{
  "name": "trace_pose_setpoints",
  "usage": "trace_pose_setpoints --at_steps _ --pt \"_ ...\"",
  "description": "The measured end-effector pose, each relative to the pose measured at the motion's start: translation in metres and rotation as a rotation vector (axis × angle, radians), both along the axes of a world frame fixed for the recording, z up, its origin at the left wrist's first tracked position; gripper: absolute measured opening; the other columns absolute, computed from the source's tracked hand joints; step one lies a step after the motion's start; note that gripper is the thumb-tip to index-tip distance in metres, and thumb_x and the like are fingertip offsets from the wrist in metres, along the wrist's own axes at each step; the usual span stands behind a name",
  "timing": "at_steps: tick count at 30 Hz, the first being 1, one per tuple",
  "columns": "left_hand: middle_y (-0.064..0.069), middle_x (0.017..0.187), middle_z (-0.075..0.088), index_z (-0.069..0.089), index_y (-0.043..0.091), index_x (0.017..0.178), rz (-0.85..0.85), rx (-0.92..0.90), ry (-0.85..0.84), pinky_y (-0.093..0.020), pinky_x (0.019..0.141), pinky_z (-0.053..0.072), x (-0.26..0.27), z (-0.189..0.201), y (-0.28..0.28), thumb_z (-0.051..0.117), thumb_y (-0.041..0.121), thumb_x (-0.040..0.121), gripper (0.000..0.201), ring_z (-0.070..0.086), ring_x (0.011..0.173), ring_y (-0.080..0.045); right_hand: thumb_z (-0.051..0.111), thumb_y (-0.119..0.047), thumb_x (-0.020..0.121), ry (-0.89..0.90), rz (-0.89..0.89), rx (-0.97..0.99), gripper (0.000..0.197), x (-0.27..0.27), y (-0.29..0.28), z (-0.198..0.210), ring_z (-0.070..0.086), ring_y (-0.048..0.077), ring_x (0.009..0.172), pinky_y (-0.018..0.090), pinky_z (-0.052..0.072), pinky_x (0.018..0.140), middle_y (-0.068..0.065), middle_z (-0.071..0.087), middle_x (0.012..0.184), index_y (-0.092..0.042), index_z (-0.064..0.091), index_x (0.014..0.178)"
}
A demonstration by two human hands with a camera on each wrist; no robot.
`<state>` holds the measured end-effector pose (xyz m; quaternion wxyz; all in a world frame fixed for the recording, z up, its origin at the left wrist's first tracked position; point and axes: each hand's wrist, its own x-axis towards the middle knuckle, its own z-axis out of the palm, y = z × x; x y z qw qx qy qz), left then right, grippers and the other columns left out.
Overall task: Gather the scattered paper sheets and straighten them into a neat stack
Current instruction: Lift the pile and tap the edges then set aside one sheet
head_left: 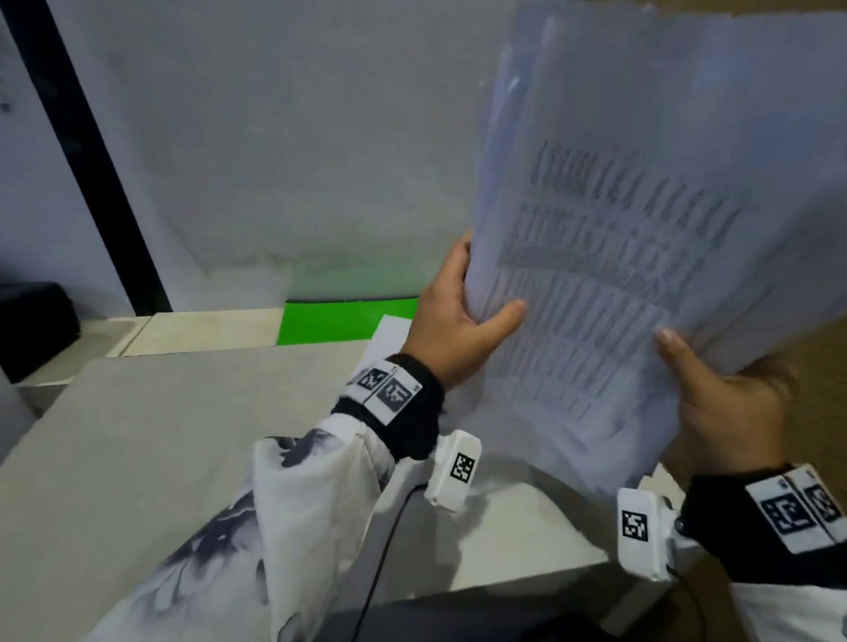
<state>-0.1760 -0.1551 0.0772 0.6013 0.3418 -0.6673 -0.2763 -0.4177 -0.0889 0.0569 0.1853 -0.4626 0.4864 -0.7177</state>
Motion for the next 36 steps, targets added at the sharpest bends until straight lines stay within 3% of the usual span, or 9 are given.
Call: trace_pose_setpoints --at_steps 7,10,12,17,22,25,29,32,36 --pt "0.003 0.12 0.067 0.048 0.014 0.135 0.136 0.056 -0.192 -0.026 0.092 0.052 -0.001 -0.039 -0.009 0.081 0.02 0.079 0.065 0.066 0.106 -0.015 0.079 0.0 0.083 0.005 0.085 0.049 0.031 -0.006 -0.005 -0.004 0.073 -0.002 0.088 0.021 0.061 0.082 -0.03 0.074 0.095 -0.014 0.072 0.11" --pt "0.001 0.126 0.066 0.044 0.018 0.138 0.127 0.215 -0.17 -0.026 0.096 0.049 0.0 -0.078 -0.01 0.084 0.026 0.076 0.075 0.064 0.114 -0.016 0.089 -0.02 0.071 -0.061 0.241 0.197 0.038 -0.011 -0.006 -0.028 0.076 0.005 0.084 0.029 0.063 0.082 -0.016 0.08 0.09 -0.011 0.074 0.104" --pt "0.001 0.133 0.061 0.037 0.015 0.144 0.12 0.274 -0.202 -0.023 0.099 0.044 0.0 -0.094 -0.009 0.084 0.027 0.077 0.082 0.06 0.12 -0.017 0.096 -0.047 0.049 -0.048 0.312 0.284 0.067 -0.016 -0.009 -0.043 0.077 0.018 0.095 0.035 0.063 0.084 0.0 0.08 0.103 -0.014 0.076 0.104" --pt "-0.007 0.124 0.064 0.033 0.009 0.146 0.121 0.093 -0.276 -0.033 0.09 0.052 -0.013 -0.064 -0.006 0.077 0.018 0.082 0.078 0.065 0.109 -0.028 0.075 -0.013 0.088 -0.042 0.188 0.291 0.028 -0.011 -0.011 -0.034 0.076 0.022 0.101 0.043 0.058 0.092 0.008 0.078 0.109 -0.006 0.073 0.115" --pt "-0.004 0.12 0.07 0.058 0.015 0.126 -0.231 0.267 -0.096 -0.036 0.091 0.057 0.01 -0.04 -0.014 0.087 0.023 0.072 0.062 0.068 0.109 -0.019 0.075 -0.023 0.09 -0.049 0.152 0.263 0.028 -0.022 -0.004 -0.018 0.075 0.019 0.074 0.036 0.056 0.074 0.011 0.076 0.087 0.002 0.073 0.101" --pt "-0.007 0.111 0.074 0.071 0.014 0.112 -0.24 0.517 -0.58 -0.039 0.087 0.057 0.022 -0.09 -0.012 0.082 0.046 0.063 0.06 0.069 0.101 -0.024 0.072 -0.022 0.091 -0.042 0.167 0.329 0.027 -0.023 0.008 -0.037 0.077 0.023 0.087 0.041 0.058 0.078 0.01 0.078 0.102 -0.004 0.071 0.111" --pt "-0.007 0.115 0.066 0.066 0.015 0.118 -0.188 0.637 -0.962 -0.031 0.089 0.048 0.033 -0.127 -0.013 0.082 0.037 0.075 0.051 0.06 0.103 -0.022 0.066 -0.011 0.093 -0.084 0.181 0.384 0.02 -0.026 0.024 -0.043 0.076 0.024 0.097 0.052 0.057 0.092 0.01 0.079 0.105 -0.005 0.072 0.112" --pt "-0.014 0.148 0.042 0.044 0.016 0.144 -0.054 0.6 -1.204 -0.04 0.109 0.035 0.052 -0.13 -0.028 0.068 0.062 0.078 0.084 0.041 0.137 -0.035 0.064 -0.011 0.096 -0.109 0.196 0.318 0.026 -0.032 0.028 -0.019 0.076 0.019 0.101 0.042 0.06 0.088 0.006 0.078 0.112 -0.006 0.069 0.121" --pt "-0.012 0.153 0.027 0.02 0.031 0.151 -0.026 0.681 -1.574 -0.054 0.106 0.034 0.058 -0.128 -0.004 0.052 0.086 0.069 0.104 0.034 0.138 -0.039 0.067 -0.017 0.095 -0.132 0.187 0.183 0.013 -0.047 0.015 0.007 0.076 0.003 0.083 0.018 0.06 0.068 -0.01 0.08 0.088 -0.008 0.072 0.102"
